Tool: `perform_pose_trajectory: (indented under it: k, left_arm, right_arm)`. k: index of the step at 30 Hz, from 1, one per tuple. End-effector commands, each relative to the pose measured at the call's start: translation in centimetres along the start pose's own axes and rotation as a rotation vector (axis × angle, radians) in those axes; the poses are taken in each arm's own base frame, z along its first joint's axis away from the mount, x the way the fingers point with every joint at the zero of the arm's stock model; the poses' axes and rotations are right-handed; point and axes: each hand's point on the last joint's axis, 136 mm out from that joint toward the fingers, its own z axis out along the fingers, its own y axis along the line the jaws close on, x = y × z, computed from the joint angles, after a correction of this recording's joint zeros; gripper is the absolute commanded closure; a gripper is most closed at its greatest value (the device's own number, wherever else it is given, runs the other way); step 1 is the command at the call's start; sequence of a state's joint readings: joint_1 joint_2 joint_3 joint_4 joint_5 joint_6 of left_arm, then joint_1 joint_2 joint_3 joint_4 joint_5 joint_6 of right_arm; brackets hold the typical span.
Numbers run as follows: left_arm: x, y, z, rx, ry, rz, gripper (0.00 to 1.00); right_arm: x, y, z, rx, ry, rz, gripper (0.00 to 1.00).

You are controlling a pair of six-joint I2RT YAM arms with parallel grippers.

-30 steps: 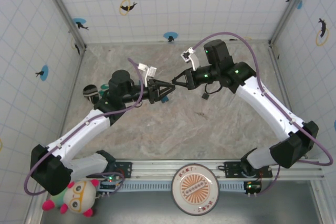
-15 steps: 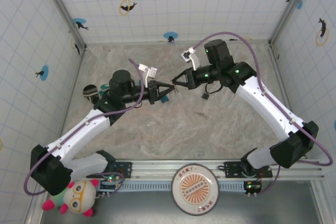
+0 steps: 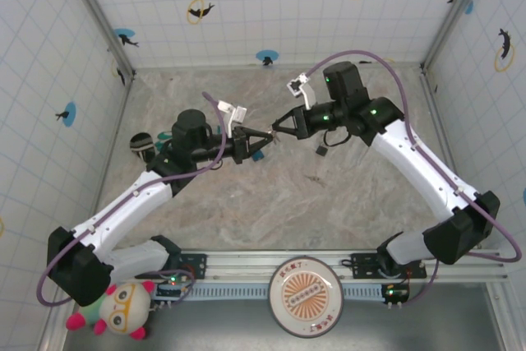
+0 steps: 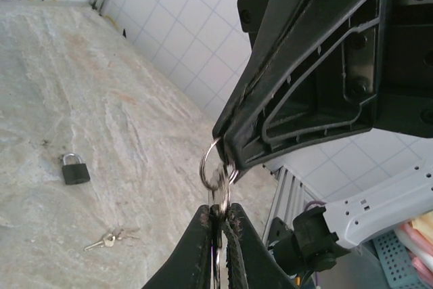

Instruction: Unlock with the key

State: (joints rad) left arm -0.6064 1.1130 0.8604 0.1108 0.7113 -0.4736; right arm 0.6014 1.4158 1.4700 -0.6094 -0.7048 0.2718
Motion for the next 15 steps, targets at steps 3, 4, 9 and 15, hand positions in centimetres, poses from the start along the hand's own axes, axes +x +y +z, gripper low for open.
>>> perform_pose_trajectory:
  k: [3,4,9,15]
  left_arm:
    - [-0.06,-0.22,-0.33,-0.011,0.001,0.014,0.93]
    - [-0.1,-0.24,-0.37,-0.012,0.0,0.014,0.95]
    - [-0.1,-0.22,-0.53,-0.025,0.003,0.021,0.98]
    - [-0.13,0.18,-0.71,-0.061,0.014,0.021,1.0]
  right_arm:
    - [-0.55,0.83,-0.98,-0.021,-0.041,-0.034,1.0]
    - [-0.51,0.77,-0.96,-0.019,-0.041,-0.033,1.0]
    - [-0.46,0.57,-0.92,-0.017,-0.041,-0.031,1.0]
    - [-0.04,-0.06,-0.93,-0.004,-0.042,-0.022,1.0]
